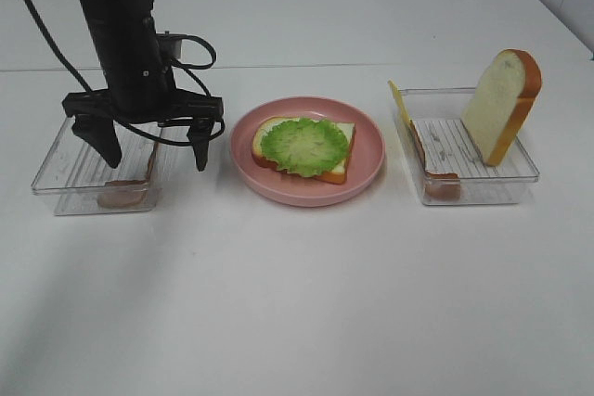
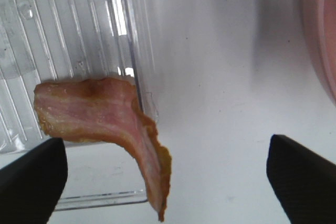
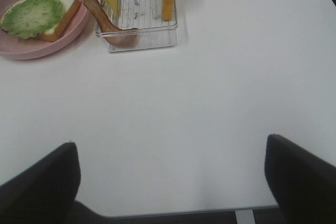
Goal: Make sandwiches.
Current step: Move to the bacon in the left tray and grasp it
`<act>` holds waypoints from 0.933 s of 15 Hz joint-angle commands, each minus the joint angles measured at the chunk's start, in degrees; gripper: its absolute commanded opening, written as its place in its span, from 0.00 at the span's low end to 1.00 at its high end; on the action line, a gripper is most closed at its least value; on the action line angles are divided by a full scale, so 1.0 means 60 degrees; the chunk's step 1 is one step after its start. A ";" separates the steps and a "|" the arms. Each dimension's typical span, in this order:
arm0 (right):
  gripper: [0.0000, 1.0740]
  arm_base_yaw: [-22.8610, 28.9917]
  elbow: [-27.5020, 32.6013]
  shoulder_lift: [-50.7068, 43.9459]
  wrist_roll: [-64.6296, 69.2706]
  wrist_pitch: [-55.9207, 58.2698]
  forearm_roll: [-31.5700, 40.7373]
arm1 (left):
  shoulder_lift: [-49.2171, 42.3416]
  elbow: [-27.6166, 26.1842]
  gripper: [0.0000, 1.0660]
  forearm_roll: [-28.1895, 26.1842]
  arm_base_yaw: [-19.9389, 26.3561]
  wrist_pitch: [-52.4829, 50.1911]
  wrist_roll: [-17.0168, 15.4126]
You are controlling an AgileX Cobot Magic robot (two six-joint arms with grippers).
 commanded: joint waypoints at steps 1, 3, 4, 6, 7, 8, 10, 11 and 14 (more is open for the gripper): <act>0.85 -0.0048 0.0029 -0.0239 -0.0029 -0.0076 0.0000 | 0.0048 0.0057 0.86 -0.0029 0.0000 -0.0115 -0.0220; 0.85 -0.0048 0.0029 -0.0239 -0.0029 -0.0076 0.0000 | 0.0048 0.0057 0.78 -0.0029 0.0000 -0.0115 -0.0277; 0.85 -0.0048 0.0029 -0.0239 -0.0029 -0.0076 0.0000 | 0.0048 0.0057 0.71 0.0057 0.0000 -0.0115 -0.0611; 0.85 -0.0048 0.0029 -0.0239 -0.0029 -0.0076 0.0000 | 0.0048 0.0057 0.66 0.0277 0.0000 -0.0115 -0.0821; 0.85 -0.0048 0.0029 -0.0239 -0.0029 -0.0076 0.0000 | 0.0048 0.0057 0.63 0.0363 0.0000 -0.0115 -0.0821; 0.85 -0.0048 0.0029 -0.0239 -0.0029 -0.0076 0.0000 | 0.0048 0.0057 0.58 0.0363 0.0000 -0.0115 -0.0831; 0.85 -0.0048 0.0029 -0.0239 -0.0029 -0.0076 0.0000 | 0.0048 0.0057 0.52 0.0363 0.0000 -0.0115 -0.0993; 0.85 -0.0048 0.0029 -0.0239 -0.0029 -0.0076 0.0000 | 0.0048 0.0057 0.47 0.0363 0.0000 -0.0115 -0.1060; 0.85 -0.0048 0.0029 -0.0239 -0.0029 -0.0076 0.0000 | 0.0048 0.0057 0.30 0.0449 0.0000 -0.0258 -0.1070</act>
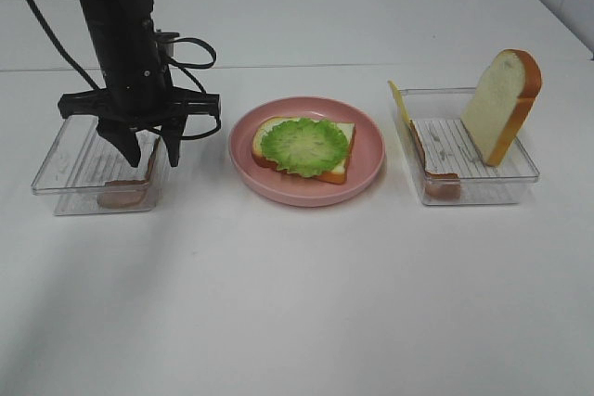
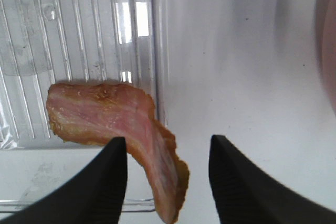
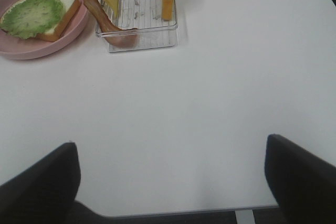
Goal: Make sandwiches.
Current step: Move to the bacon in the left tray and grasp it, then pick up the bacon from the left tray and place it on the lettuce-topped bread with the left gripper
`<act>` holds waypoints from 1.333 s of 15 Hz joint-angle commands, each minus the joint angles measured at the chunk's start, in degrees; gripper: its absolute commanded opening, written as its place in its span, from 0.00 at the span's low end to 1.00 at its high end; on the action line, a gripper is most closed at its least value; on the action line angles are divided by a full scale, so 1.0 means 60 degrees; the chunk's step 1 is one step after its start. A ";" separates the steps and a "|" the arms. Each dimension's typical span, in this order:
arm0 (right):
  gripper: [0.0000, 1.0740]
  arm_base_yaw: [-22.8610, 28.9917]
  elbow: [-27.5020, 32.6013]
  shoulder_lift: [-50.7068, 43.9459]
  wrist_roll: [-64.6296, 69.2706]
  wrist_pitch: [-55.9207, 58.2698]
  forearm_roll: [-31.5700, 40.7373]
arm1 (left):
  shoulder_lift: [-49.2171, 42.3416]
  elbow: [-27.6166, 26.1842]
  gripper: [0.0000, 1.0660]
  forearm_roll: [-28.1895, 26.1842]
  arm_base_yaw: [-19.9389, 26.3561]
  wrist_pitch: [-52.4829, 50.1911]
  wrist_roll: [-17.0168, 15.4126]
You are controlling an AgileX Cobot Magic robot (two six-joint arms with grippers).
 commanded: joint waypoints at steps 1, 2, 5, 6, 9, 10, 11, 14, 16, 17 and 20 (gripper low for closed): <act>0.85 -0.0048 0.0029 -0.0239 -0.0029 -0.0076 0.0000 | 0.0029 0.0057 0.18 0.0076 0.0000 -0.0210 -0.0191; 0.85 -0.0048 0.0029 -0.0239 -0.0029 -0.0076 0.0000 | 0.0029 0.0057 0.16 0.0076 0.0000 -0.0220 -0.0315; 0.85 -0.0048 0.0029 -0.0239 -0.0029 -0.0076 0.0000 | 0.0029 0.0057 0.06 0.0105 0.0000 -0.0229 -0.0382; 0.85 -0.0048 0.0029 -0.0239 -0.0029 -0.0076 0.0000 | 0.0029 0.0057 0.00 0.0124 0.0000 -0.0153 -0.0296; 0.85 -0.0048 0.0029 -0.0239 -0.0029 -0.0076 0.0000 | 0.0019 0.0057 0.00 0.0124 0.0000 0.0067 -0.0306; 0.85 -0.0048 0.0029 -0.0239 -0.0029 -0.0076 0.0000 | -0.0095 0.0048 0.00 0.0134 0.0000 0.0353 -0.0239; 0.85 -0.0048 0.0029 -0.0239 -0.0029 -0.0076 0.0000 | -0.0181 0.0029 0.00 0.0162 0.0000 0.0430 -0.0229; 0.85 -0.0048 0.0029 -0.0239 -0.0029 -0.0076 0.0000 | -0.0573 -0.0411 0.00 0.0258 0.0000 0.1251 0.0086; 0.85 -0.0048 0.0029 -0.0239 -0.0029 -0.0076 0.0000 | -0.0754 -0.0573 0.00 0.0258 0.0000 0.1642 0.0353; 0.85 -0.0048 0.0029 -0.0239 -0.0029 -0.0076 0.0000 | -0.0869 -0.0688 0.00 0.0248 0.0000 0.1872 0.0497; 0.85 -0.0048 0.0029 -0.0239 -0.0029 -0.0076 0.0000 | -0.1327 -0.1432 0.00 0.0162 0.0000 0.1967 0.0697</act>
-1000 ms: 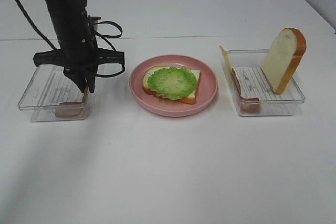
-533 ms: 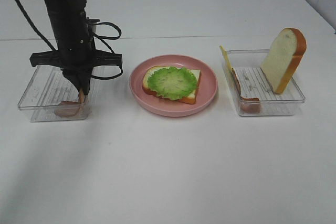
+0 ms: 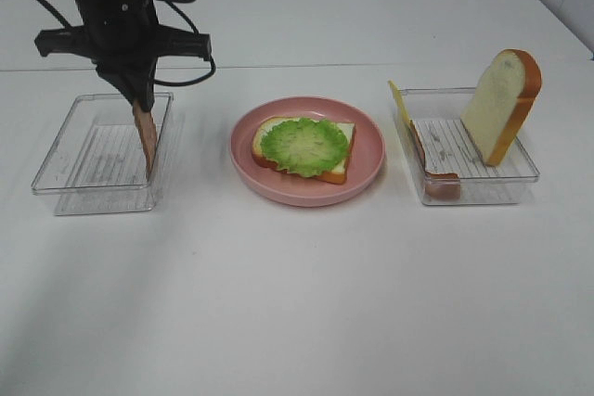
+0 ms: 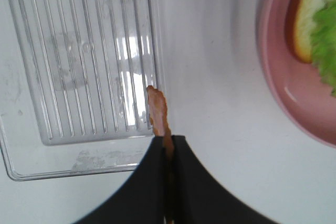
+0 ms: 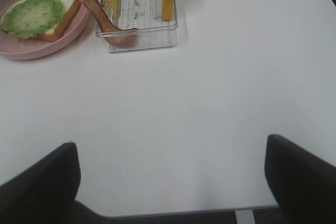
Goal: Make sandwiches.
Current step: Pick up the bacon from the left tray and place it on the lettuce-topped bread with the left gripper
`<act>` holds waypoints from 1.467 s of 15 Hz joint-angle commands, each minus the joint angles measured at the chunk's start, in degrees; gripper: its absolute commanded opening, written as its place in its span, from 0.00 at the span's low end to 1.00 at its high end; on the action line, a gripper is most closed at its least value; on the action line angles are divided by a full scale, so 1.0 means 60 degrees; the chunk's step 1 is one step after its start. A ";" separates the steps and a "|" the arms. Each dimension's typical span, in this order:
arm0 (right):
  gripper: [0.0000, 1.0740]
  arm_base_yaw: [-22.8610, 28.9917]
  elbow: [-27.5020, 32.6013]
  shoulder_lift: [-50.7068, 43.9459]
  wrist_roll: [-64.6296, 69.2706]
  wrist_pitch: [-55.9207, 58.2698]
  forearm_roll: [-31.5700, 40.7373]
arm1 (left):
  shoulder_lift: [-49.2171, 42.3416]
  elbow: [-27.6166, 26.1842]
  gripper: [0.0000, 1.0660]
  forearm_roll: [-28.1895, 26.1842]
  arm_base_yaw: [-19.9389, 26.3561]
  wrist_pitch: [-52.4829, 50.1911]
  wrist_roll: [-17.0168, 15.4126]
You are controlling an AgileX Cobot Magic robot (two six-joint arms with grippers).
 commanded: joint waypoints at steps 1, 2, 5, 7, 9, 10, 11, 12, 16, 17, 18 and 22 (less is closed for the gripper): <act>0.85 -0.0048 0.0029 -0.0239 -0.0029 -0.0076 0.0000 | -0.0344 -0.0879 0.00 -0.0143 0.0000 0.0993 0.0076; 0.85 -0.0048 0.0029 -0.0239 -0.0029 -0.0076 0.0000 | -0.0353 -0.1442 0.00 -0.0353 0.0000 0.0984 0.0076; 0.85 -0.0048 0.0029 -0.0239 -0.0029 -0.0076 0.0000 | -0.0344 -0.2406 0.00 -0.1977 -0.0010 -0.0201 0.0286; 0.85 -0.0048 0.0029 -0.0239 -0.0029 -0.0076 0.0000 | -0.0162 -0.2406 0.00 -0.3361 -0.0029 -0.0974 0.0840; 0.85 -0.0048 0.0029 -0.0239 -0.0029 -0.0076 0.0000 | 0.0172 -0.2406 0.00 -0.4469 -0.0029 -0.1299 0.1213; 0.85 -0.0048 0.0029 -0.0239 -0.0029 -0.0076 0.0000 | 0.0554 -0.2406 0.00 -0.5357 -0.0067 -0.1518 0.1776; 0.85 -0.0048 0.0029 -0.0239 -0.0029 -0.0076 0.0000 | 0.0831 -0.2406 0.00 -0.5968 -0.0143 -0.1690 0.2072; 0.85 -0.0048 0.0029 -0.0239 -0.0029 -0.0076 0.0000 | 0.1098 -0.2406 0.00 -0.6379 -0.0229 -0.1900 0.2149; 0.85 -0.0048 0.0029 -0.0239 -0.0029 -0.0076 0.0000 | 0.1977 -0.2406 0.00 -0.7181 -0.0783 -0.3027 0.2368; 0.85 -0.0048 0.0029 -0.0239 -0.0029 -0.0076 0.0000 | 0.2072 -0.2406 0.00 -0.7315 -0.0821 -0.3151 0.2397; 0.85 -0.0048 0.0029 -0.0239 -0.0029 -0.0076 0.0000 | 0.2378 -0.2406 0.00 -0.7716 -0.0917 -0.3610 0.2397; 0.85 -0.0048 0.0029 -0.0239 -0.0029 -0.0076 0.0000 | 0.2941 -0.2406 0.00 -0.8422 -0.0964 -0.4135 0.2970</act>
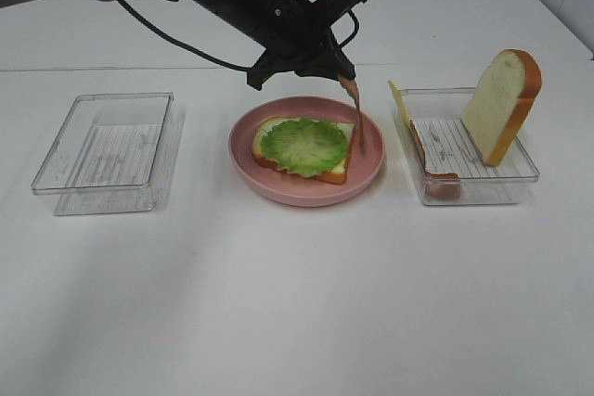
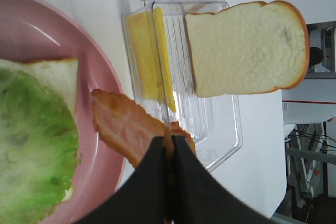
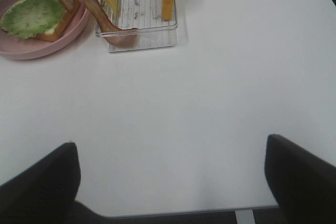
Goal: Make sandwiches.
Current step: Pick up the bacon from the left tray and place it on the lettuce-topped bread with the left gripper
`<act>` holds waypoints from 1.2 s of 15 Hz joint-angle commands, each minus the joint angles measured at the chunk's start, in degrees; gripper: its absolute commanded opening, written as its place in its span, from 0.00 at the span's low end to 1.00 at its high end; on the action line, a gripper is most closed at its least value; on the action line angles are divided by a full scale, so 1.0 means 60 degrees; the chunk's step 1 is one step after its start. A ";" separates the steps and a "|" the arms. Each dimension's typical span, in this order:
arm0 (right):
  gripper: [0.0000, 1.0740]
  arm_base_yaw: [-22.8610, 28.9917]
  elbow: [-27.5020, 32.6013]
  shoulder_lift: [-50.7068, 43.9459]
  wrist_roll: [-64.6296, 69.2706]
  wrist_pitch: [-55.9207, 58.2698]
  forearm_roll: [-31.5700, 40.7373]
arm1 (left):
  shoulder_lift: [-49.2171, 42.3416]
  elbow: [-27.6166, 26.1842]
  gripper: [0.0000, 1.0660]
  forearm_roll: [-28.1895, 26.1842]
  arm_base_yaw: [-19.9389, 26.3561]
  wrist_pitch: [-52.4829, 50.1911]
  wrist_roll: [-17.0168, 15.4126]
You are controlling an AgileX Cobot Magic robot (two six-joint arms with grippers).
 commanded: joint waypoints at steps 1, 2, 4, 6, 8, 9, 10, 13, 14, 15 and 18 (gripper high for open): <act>0.85 -0.0048 0.0029 -0.0239 -0.0029 -0.0076 0.0000 | 0.0401 0.0000 0.00 -0.0277 0.0057 -0.0248 0.0277; 0.85 -0.0048 0.0029 -0.0239 -0.0029 -0.0076 0.0000 | 0.0449 0.0000 0.00 -0.0267 0.0124 -0.0229 0.0248; 0.85 -0.0048 0.0029 -0.0239 -0.0029 -0.0076 0.0000 | 0.0497 0.0000 0.00 -0.0172 0.0277 -0.0076 0.0248; 0.85 -0.0048 0.0029 -0.0239 -0.0029 -0.0076 0.0000 | 0.0497 0.0000 0.00 0.0401 0.0468 0.0172 0.0162; 0.85 -0.0048 0.0029 -0.0239 -0.0029 -0.0076 0.0000 | 0.0611 0.0000 0.00 0.0726 0.0468 0.0401 0.0143; 0.85 -0.0048 0.0029 -0.0239 -0.0029 -0.0076 0.0000 | 0.0649 0.0000 0.00 0.0773 0.0468 0.0477 0.0143; 0.85 -0.0048 0.0029 -0.0239 -0.0029 -0.0076 0.0000 | 0.0783 0.0000 0.00 0.1003 0.0468 0.0688 0.0143; 0.85 -0.0048 0.0029 -0.0239 -0.0029 -0.0076 0.0000 | 0.0783 0.0000 0.00 0.1547 0.0468 0.0831 -0.0057; 0.85 -0.0048 0.0029 -0.0239 -0.0029 -0.0076 0.0000 | 0.0783 0.0000 0.00 0.2024 0.0468 0.0926 -0.0267; 0.85 -0.0048 0.0029 -0.0239 -0.0029 -0.0076 0.0000 | 0.0783 0.0000 0.00 0.2387 0.0468 0.0945 -0.0411; 0.85 -0.0048 0.0029 -0.0239 -0.0029 -0.0076 0.0000 | 0.0783 0.0000 0.00 0.2760 0.0468 0.0668 -0.0430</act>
